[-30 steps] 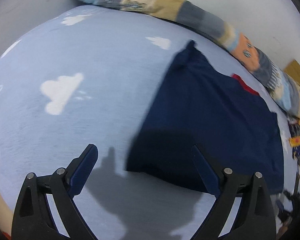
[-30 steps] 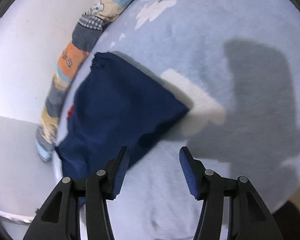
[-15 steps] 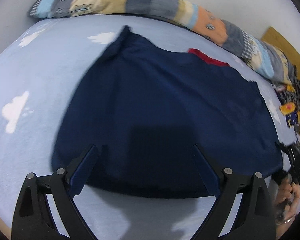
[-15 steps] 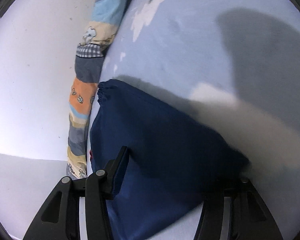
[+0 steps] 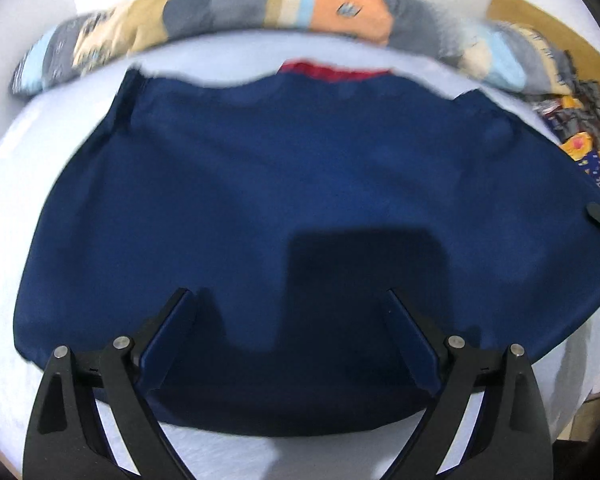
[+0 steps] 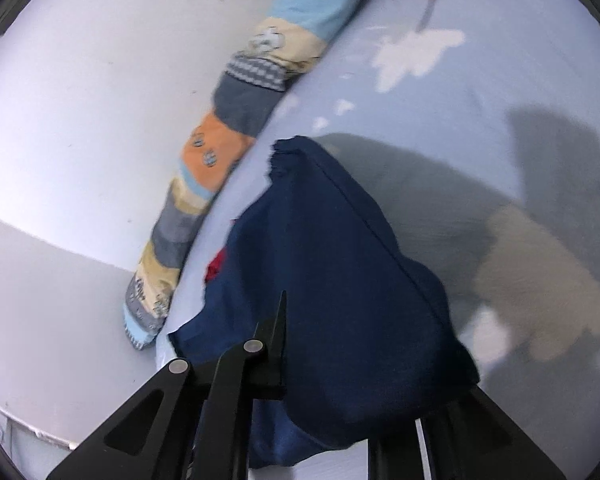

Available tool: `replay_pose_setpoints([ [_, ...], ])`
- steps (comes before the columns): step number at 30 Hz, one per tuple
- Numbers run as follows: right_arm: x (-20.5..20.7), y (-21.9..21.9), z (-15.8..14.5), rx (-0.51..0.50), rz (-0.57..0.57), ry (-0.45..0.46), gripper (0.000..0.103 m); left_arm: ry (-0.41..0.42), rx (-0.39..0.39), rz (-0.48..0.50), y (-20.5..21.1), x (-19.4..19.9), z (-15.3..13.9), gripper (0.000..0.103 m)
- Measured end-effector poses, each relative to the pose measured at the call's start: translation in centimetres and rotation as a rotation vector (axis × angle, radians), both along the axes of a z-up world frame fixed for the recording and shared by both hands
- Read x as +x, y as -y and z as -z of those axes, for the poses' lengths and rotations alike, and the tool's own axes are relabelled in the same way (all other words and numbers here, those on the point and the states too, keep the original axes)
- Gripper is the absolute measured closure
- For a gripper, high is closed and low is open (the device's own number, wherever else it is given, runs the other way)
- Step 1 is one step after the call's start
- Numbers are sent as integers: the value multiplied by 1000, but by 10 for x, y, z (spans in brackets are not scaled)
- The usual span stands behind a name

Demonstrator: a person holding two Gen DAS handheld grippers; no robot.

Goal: Fold large clothes

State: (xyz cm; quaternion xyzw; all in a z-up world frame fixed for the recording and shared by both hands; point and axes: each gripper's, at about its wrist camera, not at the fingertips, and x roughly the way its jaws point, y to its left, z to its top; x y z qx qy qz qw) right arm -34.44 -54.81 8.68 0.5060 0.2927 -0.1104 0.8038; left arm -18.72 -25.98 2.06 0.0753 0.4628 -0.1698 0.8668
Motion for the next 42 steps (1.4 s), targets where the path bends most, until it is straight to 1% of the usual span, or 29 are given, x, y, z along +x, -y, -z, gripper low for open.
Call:
replay_pose_setpoints([
  [2, 1, -6, -7, -8, -16, 16, 88, 33, 40, -2, 9, -1, 1, 8],
  [5, 5, -11, -16, -5, -43, 38, 88, -27, 88, -31, 14, 7, 22, 5],
  [6, 4, -13, -18, 0, -53, 45, 88, -13, 98, -42, 14, 7, 23, 1],
  [7, 5, -13, -20, 6, -61, 48, 88, -5, 112, -52, 16, 8, 23, 1],
  [9, 5, -14, -21, 18, -67, 50, 88, -1, 104, -66, 14, 8, 20, 1],
  [11, 4, -13, -21, 37, -69, 53, 88, 39, 80, -95, 12, 7, 12, 1],
  [12, 4, -12, -20, 47, -68, 54, 88, 42, 69, -97, 12, 9, 11, 1],
  [13, 4, -11, -20, 57, -67, 56, 88, 36, 68, -94, 13, 10, 12, 1],
  [15, 3, -11, -19, 71, -68, 61, 88, 29, 100, -91, 17, 10, 17, 1],
  [16, 3, -11, -20, 70, -70, 60, 88, 24, 102, -92, 18, 11, 20, 1],
  [19, 4, -11, -20, 72, -69, 58, 88, 16, 76, -105, 15, 11, 18, 1],
  [22, 4, -11, -20, 70, -70, 58, 88, 29, 92, -107, 14, 10, 18, 1],
  [26, 4, -13, -23, 60, -76, 63, 88, 8, 81, -110, 12, 12, 21, 1],
  [30, 6, -15, -25, 46, -82, 65, 88, 13, 86, -108, 12, 12, 20, 1],
  [42, 8, -14, -23, 52, -88, 65, 88, 5, 86, -103, 11, 12, 21, 1],
])
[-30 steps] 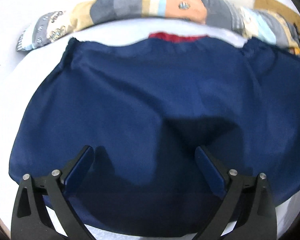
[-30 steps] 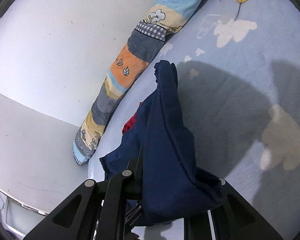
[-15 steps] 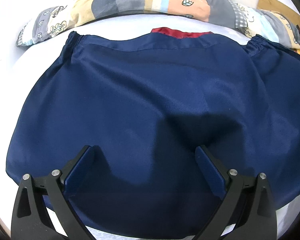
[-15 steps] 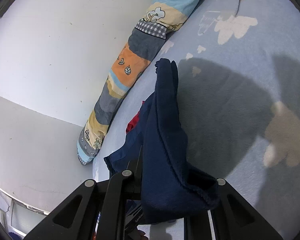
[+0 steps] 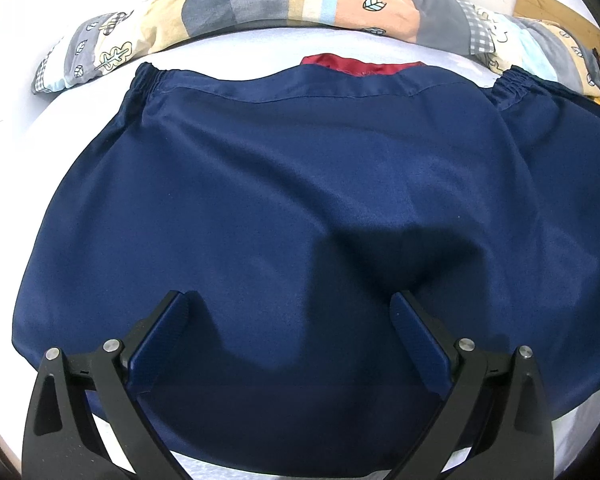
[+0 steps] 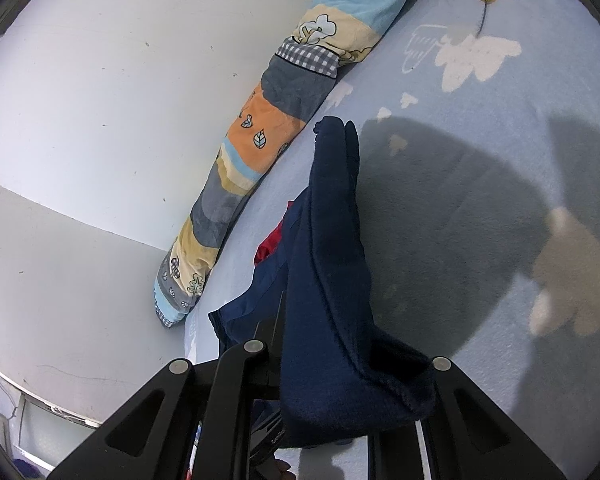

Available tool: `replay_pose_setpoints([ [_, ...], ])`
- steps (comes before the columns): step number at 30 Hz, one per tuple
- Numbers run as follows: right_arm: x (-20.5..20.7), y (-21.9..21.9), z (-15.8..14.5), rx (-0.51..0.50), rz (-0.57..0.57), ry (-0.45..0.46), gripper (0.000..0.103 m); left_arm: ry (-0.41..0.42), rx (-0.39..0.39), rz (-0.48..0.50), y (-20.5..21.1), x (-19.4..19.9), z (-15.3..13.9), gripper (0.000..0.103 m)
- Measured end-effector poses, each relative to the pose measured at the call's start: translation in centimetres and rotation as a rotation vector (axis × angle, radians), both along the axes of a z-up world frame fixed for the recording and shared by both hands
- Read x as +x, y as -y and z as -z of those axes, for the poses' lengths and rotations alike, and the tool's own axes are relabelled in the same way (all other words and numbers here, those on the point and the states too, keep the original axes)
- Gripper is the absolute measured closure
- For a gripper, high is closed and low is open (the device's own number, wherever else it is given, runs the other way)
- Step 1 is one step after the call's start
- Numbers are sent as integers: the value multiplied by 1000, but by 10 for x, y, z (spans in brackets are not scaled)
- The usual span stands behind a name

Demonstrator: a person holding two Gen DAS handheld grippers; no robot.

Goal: Fold large clothes

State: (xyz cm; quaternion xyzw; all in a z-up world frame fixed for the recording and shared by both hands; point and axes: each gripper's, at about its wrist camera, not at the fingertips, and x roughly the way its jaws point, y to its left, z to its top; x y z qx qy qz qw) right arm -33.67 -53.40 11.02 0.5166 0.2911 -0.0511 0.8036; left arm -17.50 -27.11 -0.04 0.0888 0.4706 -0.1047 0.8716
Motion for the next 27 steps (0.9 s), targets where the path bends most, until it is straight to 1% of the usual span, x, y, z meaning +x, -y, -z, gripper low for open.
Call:
replay_pose_setpoints([
  [27, 4, -6, -6, -14, -14, 13, 88, -3, 5, 8, 0, -1, 1, 1],
])
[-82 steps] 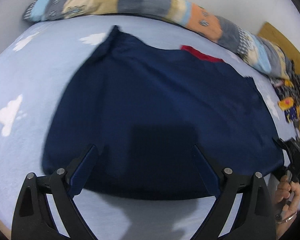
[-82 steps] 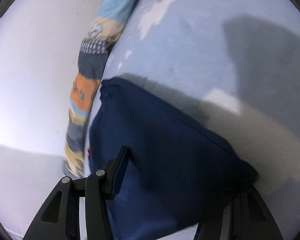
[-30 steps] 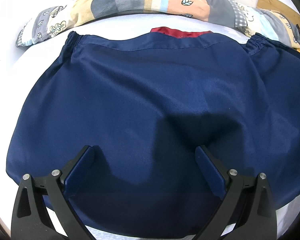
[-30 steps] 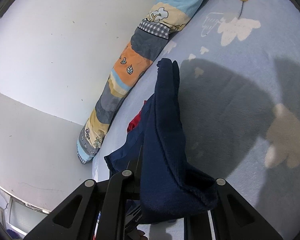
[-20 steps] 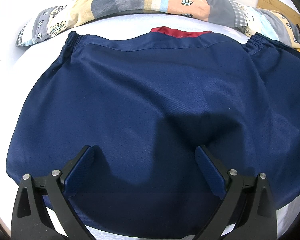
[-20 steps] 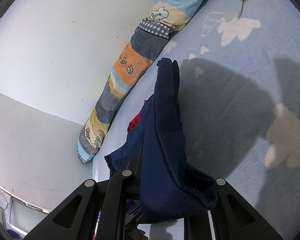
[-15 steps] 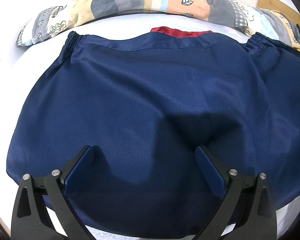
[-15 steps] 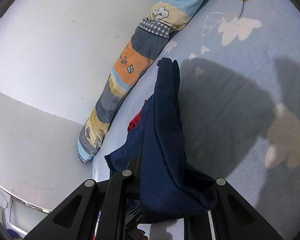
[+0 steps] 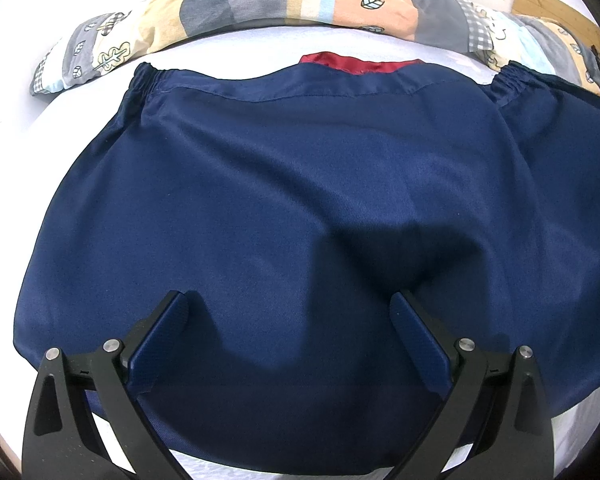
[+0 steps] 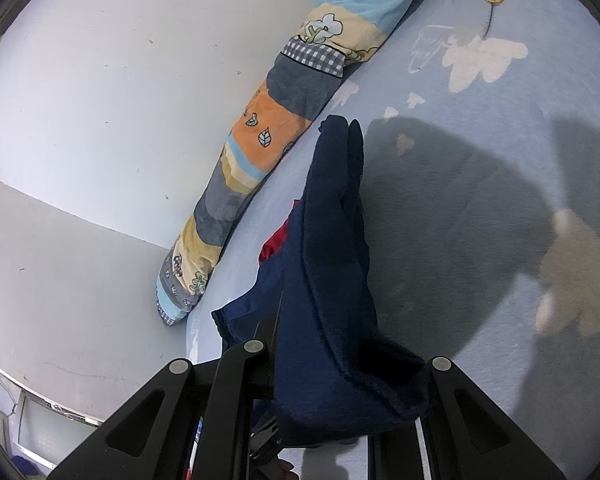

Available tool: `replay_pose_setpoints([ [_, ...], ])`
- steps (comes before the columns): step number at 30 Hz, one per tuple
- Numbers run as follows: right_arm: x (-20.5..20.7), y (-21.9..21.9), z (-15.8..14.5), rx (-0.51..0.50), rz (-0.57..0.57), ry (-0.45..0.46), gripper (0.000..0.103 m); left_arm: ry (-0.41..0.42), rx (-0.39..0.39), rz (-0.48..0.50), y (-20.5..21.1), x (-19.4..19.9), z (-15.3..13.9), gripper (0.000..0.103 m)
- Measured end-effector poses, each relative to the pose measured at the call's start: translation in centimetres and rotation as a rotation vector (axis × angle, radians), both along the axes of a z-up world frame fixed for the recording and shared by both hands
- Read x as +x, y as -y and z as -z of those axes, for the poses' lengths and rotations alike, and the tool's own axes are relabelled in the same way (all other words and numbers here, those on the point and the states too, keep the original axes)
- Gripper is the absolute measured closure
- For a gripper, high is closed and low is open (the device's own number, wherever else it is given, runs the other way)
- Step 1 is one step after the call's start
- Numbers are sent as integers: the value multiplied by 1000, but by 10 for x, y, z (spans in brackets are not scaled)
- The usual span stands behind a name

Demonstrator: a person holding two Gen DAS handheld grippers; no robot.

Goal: Fold large clothes

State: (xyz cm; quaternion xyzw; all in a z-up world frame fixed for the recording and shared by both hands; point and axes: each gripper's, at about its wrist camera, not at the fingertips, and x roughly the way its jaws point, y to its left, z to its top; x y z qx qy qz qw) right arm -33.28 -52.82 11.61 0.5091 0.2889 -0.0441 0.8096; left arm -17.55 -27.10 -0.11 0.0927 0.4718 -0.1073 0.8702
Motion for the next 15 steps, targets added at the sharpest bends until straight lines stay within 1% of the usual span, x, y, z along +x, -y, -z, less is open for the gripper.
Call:
replay_pose_setpoints([
  [9, 9, -16, -12, -55, -25, 20, 88, -7, 11, 4, -8, 0, -1, 1],
  [15, 14, -26, -18, -80, -32, 28, 88, -6, 6, -9, -23, 2, -5, 1],
])
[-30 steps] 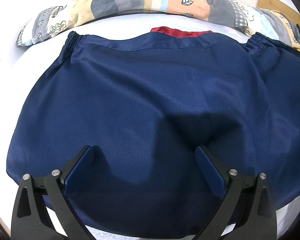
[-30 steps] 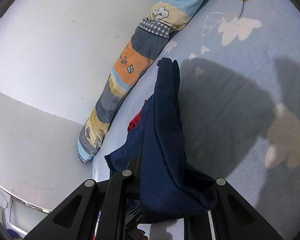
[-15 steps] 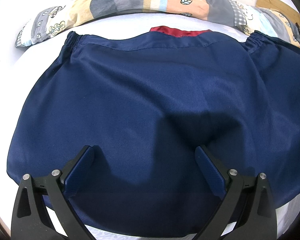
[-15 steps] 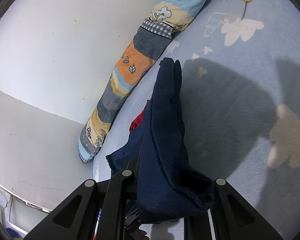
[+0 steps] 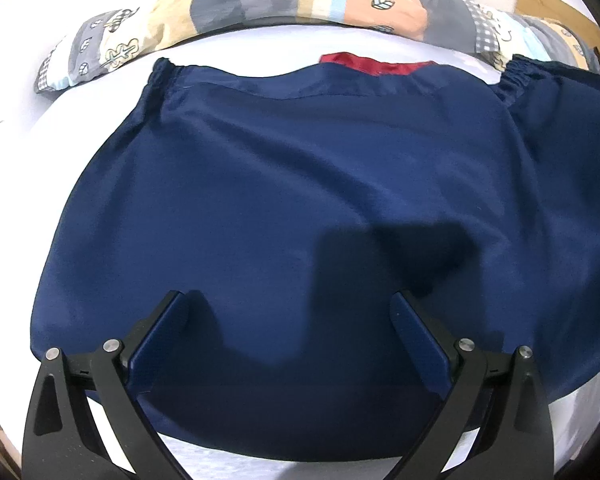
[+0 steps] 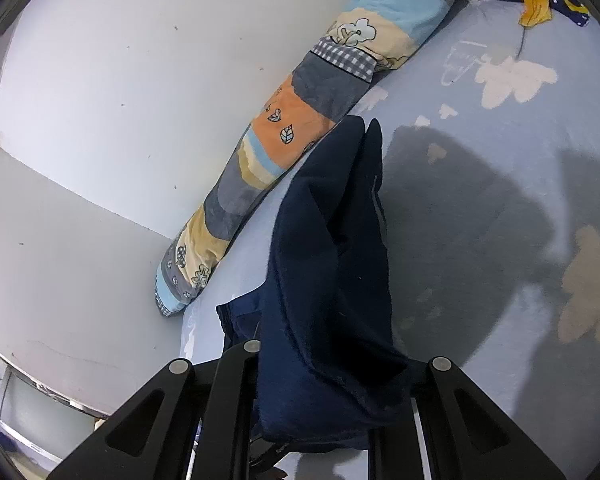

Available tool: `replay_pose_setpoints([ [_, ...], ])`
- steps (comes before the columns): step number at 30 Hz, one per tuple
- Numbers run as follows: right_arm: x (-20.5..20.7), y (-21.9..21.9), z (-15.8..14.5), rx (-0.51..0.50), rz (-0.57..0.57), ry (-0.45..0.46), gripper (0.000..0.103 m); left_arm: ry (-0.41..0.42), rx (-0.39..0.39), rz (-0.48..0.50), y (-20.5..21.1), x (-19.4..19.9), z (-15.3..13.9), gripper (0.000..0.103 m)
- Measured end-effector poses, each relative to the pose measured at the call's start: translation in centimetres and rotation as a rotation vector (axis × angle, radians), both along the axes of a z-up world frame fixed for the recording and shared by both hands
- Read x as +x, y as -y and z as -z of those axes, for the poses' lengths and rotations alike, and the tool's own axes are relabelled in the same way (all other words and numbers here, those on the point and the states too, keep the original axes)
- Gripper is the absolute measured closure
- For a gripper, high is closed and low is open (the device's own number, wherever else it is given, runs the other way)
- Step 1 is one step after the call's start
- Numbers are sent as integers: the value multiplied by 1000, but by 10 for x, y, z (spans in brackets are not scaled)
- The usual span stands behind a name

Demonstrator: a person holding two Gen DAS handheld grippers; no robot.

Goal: Fold large clothes

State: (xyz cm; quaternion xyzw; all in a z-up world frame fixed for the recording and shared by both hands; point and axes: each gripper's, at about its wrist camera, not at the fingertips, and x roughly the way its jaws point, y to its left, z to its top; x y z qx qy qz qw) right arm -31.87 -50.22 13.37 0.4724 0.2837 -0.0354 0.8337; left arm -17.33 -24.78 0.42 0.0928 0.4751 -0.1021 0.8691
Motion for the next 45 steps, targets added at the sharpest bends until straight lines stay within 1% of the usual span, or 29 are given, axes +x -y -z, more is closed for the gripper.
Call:
replay_pose_setpoints([
  [6, 7, -9, -4, -22, -8, -6, 87, 2, -14, -23, -23, 4, -7, 1],
  [10, 12, -12, -5, -39, -6, -18, 87, 14, -48, -58, -48, 10, -19, 1],
  [12, 13, -13, -6, -44, -7, -20, 87, 28, -65, -87, -65, 13, -26, 1],
  [18, 22, -26, -11, -78, -4, -42, 87, 33, -124, -170, -117, 20, -39, 1],
  [24, 44, -56, -21, -138, -23, -78, 87, 53, -158, -252, -173, 22, -50, 1],
  [28, 69, -100, -29, -204, -71, -104, 86, 64, -165, -317, -211, 20, -54, 1],
  [32, 99, -159, -28, -264, -146, -126, 86, 62, -201, -384, -247, 19, -56, 1],
  [35, 123, -218, -18, -349, -221, -143, 86, 69, -209, -428, -273, 16, -57, 1],
  [37, 139, -266, -2, -438, -293, -161, 85, 76, -205, -449, -286, 15, -57, 1],
  [39, 152, -312, 25, -554, -361, -204, 86, 70, -208, -463, -297, 15, -56, 1],
  [40, 156, -327, 38, -584, -387, -228, 86, 65, -212, -471, -301, 16, -55, 1],
  [41, 158, -338, 50, -616, -406, -250, 85, 55, -221, -484, -306, 16, -53, 1],
  [43, 159, -358, 73, -730, -432, -287, 85, 40, -249, -493, -312, 16, -51, 1],
  [45, 151, -360, 72, -750, -430, -259, 85, 34, -260, -487, -312, 16, -52, 1],
])
